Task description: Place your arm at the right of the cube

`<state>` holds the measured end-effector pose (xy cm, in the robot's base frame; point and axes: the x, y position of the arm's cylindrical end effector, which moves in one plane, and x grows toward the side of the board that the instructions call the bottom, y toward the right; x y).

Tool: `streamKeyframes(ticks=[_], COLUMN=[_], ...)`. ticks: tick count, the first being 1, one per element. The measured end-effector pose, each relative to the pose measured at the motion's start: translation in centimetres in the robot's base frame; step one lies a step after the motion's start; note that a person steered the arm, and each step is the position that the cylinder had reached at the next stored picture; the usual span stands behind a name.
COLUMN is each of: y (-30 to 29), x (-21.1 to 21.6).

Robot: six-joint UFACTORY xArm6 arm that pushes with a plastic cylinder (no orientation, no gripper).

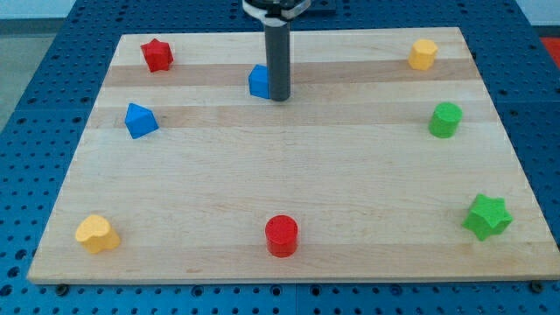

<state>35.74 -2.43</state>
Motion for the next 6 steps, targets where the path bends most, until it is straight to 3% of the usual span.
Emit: streamKeyframes(ticks=[2,3,4,6], y=[-0.4,2.2,4.4,2.0], x=[2.6,4.0,1.3,-9.1])
